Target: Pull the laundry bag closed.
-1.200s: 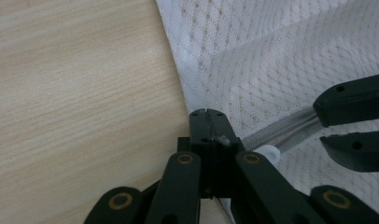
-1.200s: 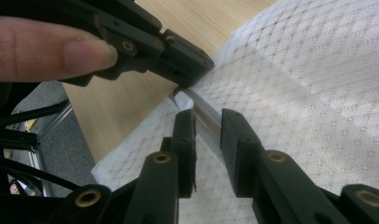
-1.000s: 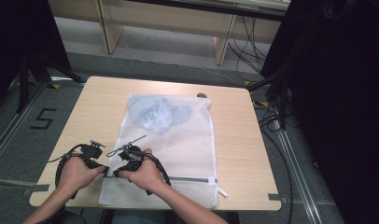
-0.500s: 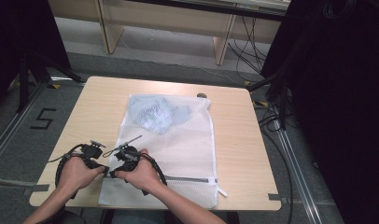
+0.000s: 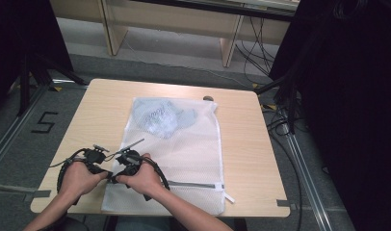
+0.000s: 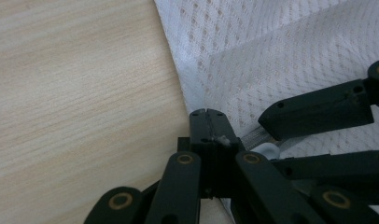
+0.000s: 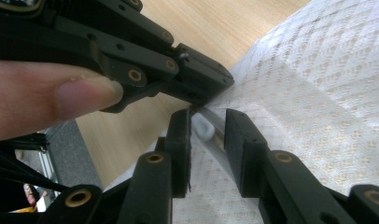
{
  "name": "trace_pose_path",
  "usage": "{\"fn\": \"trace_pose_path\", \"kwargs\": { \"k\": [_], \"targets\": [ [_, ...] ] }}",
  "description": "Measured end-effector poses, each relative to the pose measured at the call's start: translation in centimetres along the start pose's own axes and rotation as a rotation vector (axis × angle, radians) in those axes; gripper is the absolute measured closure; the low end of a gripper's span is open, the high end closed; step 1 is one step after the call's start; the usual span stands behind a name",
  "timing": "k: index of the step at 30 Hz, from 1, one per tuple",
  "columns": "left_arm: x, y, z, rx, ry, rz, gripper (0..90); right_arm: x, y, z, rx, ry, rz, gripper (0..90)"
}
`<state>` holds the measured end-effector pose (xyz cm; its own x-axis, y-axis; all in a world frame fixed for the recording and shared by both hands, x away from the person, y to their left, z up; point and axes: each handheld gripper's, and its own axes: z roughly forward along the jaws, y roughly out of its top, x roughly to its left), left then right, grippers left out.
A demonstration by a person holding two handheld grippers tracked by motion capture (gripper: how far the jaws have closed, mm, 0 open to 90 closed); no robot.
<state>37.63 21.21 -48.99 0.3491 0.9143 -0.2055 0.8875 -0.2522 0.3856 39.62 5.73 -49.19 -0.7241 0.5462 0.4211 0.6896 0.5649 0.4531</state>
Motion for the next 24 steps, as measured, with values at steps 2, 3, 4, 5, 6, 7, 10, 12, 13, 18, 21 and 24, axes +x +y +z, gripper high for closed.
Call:
{"fn": "trace_pose_path", "kwargs": {
  "k": [2,3,4,5,6,7,10,12,13,18,21,24],
  "targets": [
    [-0.01,0.00,-0.01,0.001,0.000,0.002,89.7,0.07,0.04,0.09,0.006,0.003,0.000,73.5],
    [-0.01,0.00,-0.01,0.001,0.000,0.002,89.7,0.07,0.04,0.09,0.006,0.003,0.000,73.5],
    [-0.03,0.01,0.00,0.002,0.003,0.003,89.7,0.23,0.06,0.20,0.006,0.001,0.011,74.5],
    [-0.03,0.01,0.00,0.002,0.003,0.003,89.7,0.16,0.11,0.27,0.008,0.002,-0.005,75.1],
    [-0.04,0.01,-0.01,0.002,0.003,0.002,89.7,0.47,0.15,0.32,0.005,0.025,0.014,76.3],
    [-0.03,0.01,-0.01,0.002,0.002,0.003,89.7,0.47,0.20,0.34,0.009,0.024,0.006,77.2],
    [0.00,0.01,-0.01,0.002,0.000,0.003,89.7,0.30,0.31,0.34,0.016,0.004,-0.007,80.0],
    [0.00,0.00,0.00,0.002,0.000,0.005,89.7,0.30,0.35,0.38,0.016,-0.009,-0.018,81.9],
    [-0.01,0.00,0.00,0.001,0.000,0.004,89.7,0.35,0.34,0.50,0.020,-0.002,-0.020,82.2],
    [-0.16,-0.07,0.00,-0.002,0.007,0.017,89.7,0.65,0.28,0.62,0.028,-0.002,-0.030,86.5],
    [-0.22,-0.09,0.03,-0.004,0.008,0.027,89.7,0.47,0.34,0.59,0.026,0.008,-0.062,86.7],
    [-0.23,-0.11,0.06,-0.009,0.010,0.032,89.7,0.52,0.21,0.48,0.030,0.003,-0.039,86.7]
  ]
}}
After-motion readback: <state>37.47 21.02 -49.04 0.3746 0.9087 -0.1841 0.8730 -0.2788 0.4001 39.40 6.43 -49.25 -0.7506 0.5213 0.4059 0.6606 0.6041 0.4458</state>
